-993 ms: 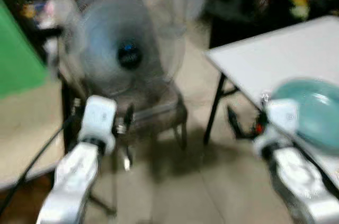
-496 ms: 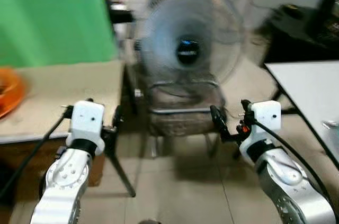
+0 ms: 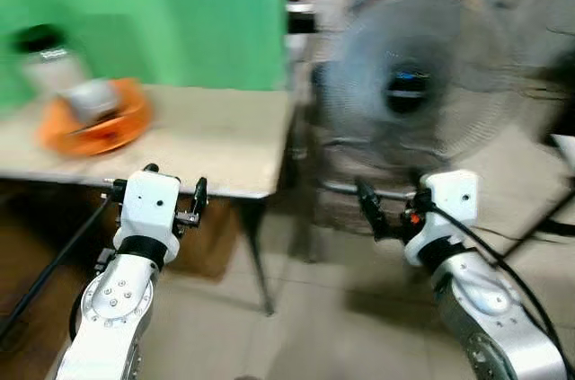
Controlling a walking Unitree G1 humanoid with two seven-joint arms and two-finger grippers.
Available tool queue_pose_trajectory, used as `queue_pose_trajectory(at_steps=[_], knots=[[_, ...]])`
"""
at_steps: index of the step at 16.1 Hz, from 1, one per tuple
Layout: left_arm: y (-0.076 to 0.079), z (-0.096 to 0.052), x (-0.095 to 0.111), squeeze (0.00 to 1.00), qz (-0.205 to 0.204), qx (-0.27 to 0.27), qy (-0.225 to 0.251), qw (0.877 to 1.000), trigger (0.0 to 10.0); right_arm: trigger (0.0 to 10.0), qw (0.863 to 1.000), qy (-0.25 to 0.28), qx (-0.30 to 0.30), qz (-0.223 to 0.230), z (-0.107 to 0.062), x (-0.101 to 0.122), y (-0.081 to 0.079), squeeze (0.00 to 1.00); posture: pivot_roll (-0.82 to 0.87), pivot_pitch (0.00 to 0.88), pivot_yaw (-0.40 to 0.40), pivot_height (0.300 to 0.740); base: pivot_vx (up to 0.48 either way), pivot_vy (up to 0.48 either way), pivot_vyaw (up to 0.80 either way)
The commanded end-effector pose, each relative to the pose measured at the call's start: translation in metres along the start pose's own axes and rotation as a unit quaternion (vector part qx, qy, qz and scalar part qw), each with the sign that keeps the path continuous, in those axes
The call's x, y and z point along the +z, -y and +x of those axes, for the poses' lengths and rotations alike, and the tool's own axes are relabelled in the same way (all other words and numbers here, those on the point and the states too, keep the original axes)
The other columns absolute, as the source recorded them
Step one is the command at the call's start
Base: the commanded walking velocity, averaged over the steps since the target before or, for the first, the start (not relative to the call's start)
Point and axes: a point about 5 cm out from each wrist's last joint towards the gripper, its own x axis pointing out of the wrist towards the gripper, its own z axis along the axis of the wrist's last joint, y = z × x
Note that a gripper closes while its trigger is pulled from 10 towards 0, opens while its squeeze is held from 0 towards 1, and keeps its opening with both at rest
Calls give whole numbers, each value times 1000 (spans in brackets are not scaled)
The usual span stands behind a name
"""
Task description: Setting the table
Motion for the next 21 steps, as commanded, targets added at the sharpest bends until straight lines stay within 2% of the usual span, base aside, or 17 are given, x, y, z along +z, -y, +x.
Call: queue_pose_trajectory(at_steps=[1, 2, 3, 6, 12, 17, 21], knots=[[-7, -1, 4, 0, 7, 20, 11, 1000, 10000, 10000, 1000, 2, 1, -11, 3, 0, 0, 1000, 39, 0, 61, 740, 0, 0, 800], [-9, -1, 5, 0, 6, 23, 15, 1000, 10000, 10000, 999, -1, 12, -31, 4, 1, -1, 1000, 43, 0, 58, 740, 0, 0, 800], [-9, -2, 6, 0, 0, 19, 17, 1000, 10000, 10000, 999, -2, 16, -31, 6, 1, -1, 1000, 45, 0, 55, 740, 0, 0, 800], [-9, -5, 8, 0, -8, 15, 22, 1000, 10000, 10000, 998, -9, 57, -5, 9, -2, -10, 1000, 59, 0, 42, 740, 0, 0, 800], [-10, -8, 10, 0, -7, 5, 25, 1000, 10000, 10000, 995, -8, 102, 2, 14, -1, -22, 1000, 71, 0, 34, 740, 0, 0, 800], [-9, -10, 11, 0, -5, -2, 27, 1000, 10000, 10000, 993, -3, 115, 1, 16, -1, -27, 1000, 86, 0, 30, 740, 198, 0, 529], [-9, -8, 13, 0, -7, -9, 31, 999, 10000, 10000, 996, 12, 94, 1, 19, 3, -22, 1000, 84, 0, 32, 740, 291, 0, 777]])
